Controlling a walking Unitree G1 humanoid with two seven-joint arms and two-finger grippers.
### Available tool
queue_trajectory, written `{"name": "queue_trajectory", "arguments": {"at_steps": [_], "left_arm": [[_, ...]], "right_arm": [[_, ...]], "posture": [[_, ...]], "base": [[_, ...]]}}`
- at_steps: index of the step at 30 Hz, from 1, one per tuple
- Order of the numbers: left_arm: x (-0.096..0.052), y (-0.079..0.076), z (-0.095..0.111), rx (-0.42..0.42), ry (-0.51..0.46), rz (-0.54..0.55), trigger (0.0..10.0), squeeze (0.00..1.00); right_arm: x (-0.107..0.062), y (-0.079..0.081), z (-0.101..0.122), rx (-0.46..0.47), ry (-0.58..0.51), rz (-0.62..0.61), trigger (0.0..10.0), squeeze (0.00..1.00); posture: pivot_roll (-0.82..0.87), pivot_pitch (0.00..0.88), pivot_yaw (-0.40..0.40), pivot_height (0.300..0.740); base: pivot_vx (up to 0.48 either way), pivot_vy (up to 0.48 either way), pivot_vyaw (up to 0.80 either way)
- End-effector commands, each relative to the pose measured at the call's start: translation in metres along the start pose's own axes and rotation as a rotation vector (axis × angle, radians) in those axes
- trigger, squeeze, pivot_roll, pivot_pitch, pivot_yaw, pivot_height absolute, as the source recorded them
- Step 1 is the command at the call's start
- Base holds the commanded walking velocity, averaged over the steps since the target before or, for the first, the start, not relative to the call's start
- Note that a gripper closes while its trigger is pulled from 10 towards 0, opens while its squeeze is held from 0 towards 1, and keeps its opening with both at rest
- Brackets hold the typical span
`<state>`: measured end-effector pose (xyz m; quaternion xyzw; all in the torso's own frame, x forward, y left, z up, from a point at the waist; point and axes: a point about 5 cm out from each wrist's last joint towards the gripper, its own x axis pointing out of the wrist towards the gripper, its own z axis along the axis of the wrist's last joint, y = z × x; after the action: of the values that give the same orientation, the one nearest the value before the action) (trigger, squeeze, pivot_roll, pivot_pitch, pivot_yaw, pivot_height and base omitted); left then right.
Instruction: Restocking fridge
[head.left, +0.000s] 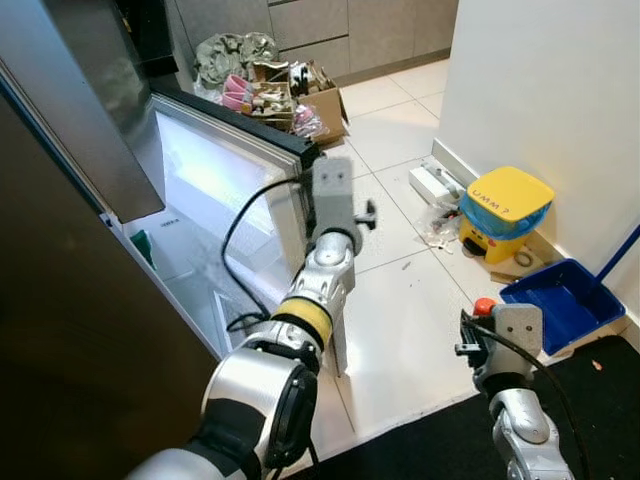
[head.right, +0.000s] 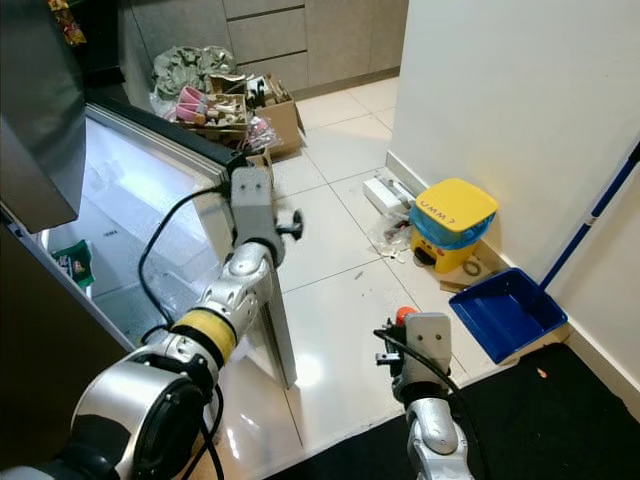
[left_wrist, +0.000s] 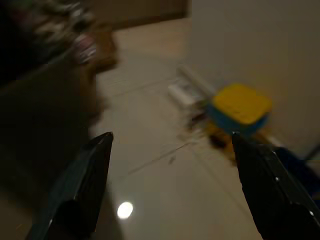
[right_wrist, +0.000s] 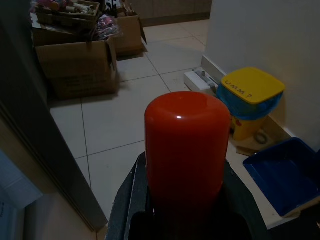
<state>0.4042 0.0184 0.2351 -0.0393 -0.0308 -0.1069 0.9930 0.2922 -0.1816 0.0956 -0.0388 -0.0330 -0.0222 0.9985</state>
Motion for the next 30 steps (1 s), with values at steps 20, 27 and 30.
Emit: {"name": "queue_trajectory", "arguments": {"at_steps": [20,27,30], "left_arm": [[-0.154,0.088,-0.139,0.175,0.201,-0.134,10.0,0.0],[-0.174,0.085,-0.139,0.137,0.216,-0.122,10.0,0.0],[-0.174,0.087,-0.128,0.113,0.208,-0.111,10.0,0.0]], "right_arm": [[-0.004,0.001,-0.017,-0.013,0.067,0.032,10.0,0.0],[-0.005,0.006,-0.019,-0.019,0.069,0.057,10.0,0.0],[-0.005,0.006,-0.016,-0.009,0.052,0.066,10.0,0.0]], "posture": [[-0.08,0.198,0.076,0.74],[-0.09,0.181,0.07,0.74],[-0.1,0.174,0.069,0.74]], "base": [[0.0,0.0,0.0],[0.0,0.0,0.0],[0.0,0.0,0.0]]}}
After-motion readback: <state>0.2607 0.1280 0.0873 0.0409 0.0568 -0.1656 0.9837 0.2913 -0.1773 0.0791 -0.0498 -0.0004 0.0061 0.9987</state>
